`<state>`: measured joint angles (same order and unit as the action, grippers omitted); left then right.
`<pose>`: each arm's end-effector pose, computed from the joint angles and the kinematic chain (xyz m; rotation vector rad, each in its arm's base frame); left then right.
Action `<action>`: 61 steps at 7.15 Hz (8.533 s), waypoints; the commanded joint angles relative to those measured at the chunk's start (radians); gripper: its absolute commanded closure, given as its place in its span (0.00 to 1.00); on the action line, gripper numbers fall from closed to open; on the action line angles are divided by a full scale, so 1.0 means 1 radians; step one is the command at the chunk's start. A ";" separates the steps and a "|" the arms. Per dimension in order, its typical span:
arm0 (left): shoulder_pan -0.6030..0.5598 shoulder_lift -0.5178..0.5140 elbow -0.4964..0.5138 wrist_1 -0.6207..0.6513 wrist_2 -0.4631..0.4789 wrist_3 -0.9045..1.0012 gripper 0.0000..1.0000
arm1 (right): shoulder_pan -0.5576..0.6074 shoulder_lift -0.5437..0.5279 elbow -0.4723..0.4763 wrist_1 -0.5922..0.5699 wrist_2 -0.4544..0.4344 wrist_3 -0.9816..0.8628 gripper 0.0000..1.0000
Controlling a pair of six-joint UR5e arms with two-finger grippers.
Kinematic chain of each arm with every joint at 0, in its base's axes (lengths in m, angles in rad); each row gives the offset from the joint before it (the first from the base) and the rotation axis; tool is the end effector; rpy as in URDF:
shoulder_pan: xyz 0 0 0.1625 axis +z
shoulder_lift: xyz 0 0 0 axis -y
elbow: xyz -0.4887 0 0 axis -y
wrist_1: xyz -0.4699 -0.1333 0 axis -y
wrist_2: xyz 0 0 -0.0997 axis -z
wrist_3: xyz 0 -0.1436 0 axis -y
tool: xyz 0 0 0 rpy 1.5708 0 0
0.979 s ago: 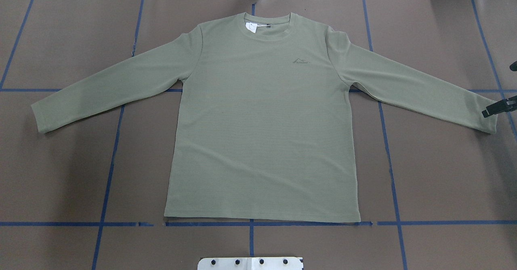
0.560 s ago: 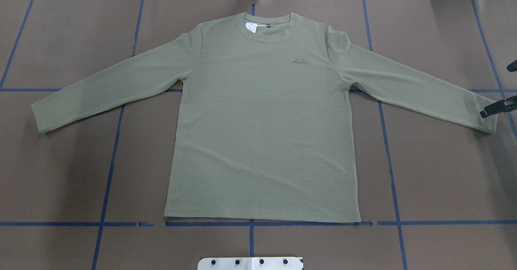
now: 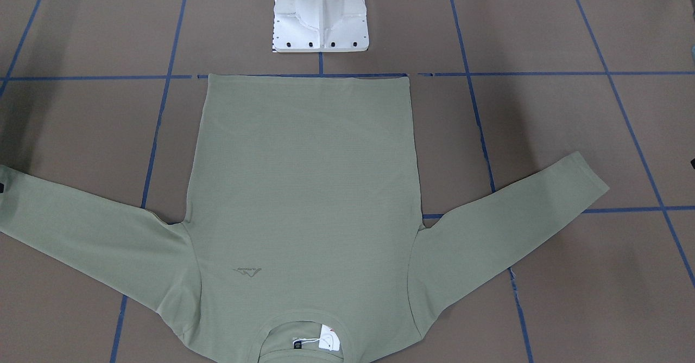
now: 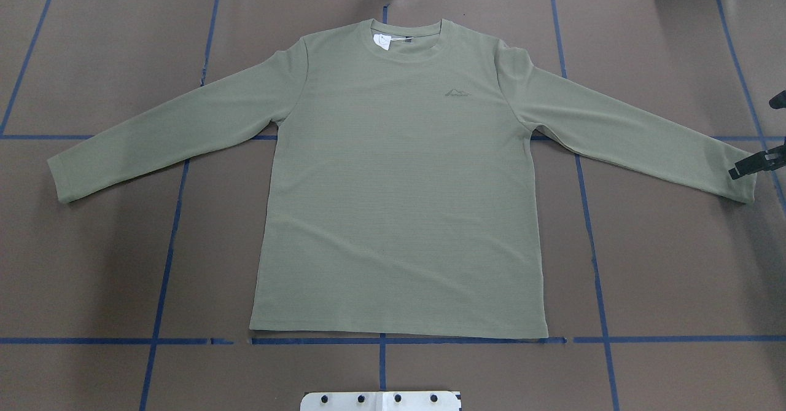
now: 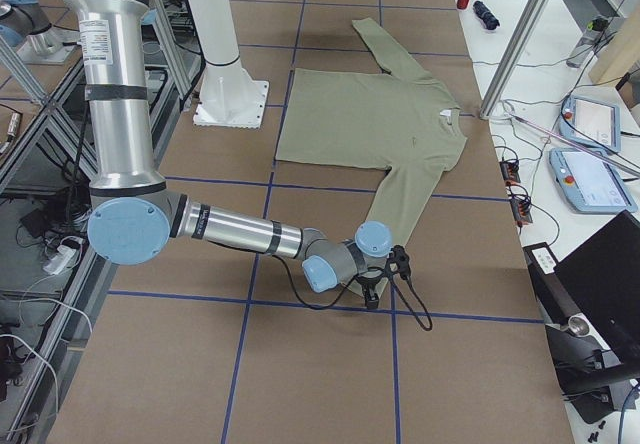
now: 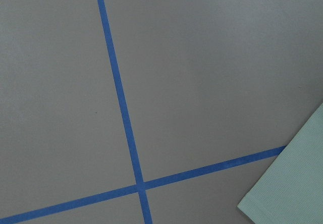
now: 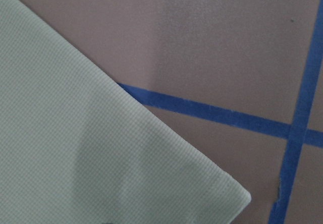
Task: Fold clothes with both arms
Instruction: 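Lower the right gripper to the cuff of the sleeve nearest it and grasp, then carry the sleeve with the right gripper across the shirt toward the other sleeve, then release the sleeve and lift the right gripper back toward its side, then lower the left gripper to the cuff of the sleeve nearest it and grasp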
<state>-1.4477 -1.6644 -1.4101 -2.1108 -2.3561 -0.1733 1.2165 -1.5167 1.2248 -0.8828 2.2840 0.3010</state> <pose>0.0482 -0.6485 0.7256 0.3293 0.8275 0.1388 -0.1748 -0.5861 0.8474 0.1326 -0.7888 -0.1916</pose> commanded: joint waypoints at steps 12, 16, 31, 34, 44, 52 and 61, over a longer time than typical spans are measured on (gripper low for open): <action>0.001 -0.015 0.003 0.003 0.001 0.000 0.00 | 0.067 0.000 0.120 -0.007 0.170 0.003 1.00; 0.000 -0.021 0.005 0.005 0.001 0.002 0.00 | 0.046 0.230 0.185 -0.008 0.270 0.344 1.00; 0.000 -0.021 0.042 0.003 0.003 0.006 0.00 | -0.658 1.004 -0.050 -0.165 -0.379 0.655 1.00; 0.001 -0.021 0.042 0.003 0.003 0.005 0.00 | -0.681 1.001 -0.053 -0.157 -0.416 0.655 1.00; 0.066 -0.038 0.066 -0.122 0.015 -0.232 0.00 | -0.643 1.063 0.032 -0.484 -0.424 0.916 0.00; 0.541 0.153 -0.125 -0.405 0.470 -1.000 0.00 | -0.260 0.411 0.621 -0.894 -0.164 0.405 0.00; 0.543 0.152 -0.052 -0.402 0.500 -0.960 0.04 | -0.207 0.328 0.642 -0.886 -0.118 0.283 0.00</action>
<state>-0.9050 -1.5123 -1.4613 -2.5134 -1.8556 -1.1336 1.0093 -1.1888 1.8668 -1.7687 2.1660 0.5845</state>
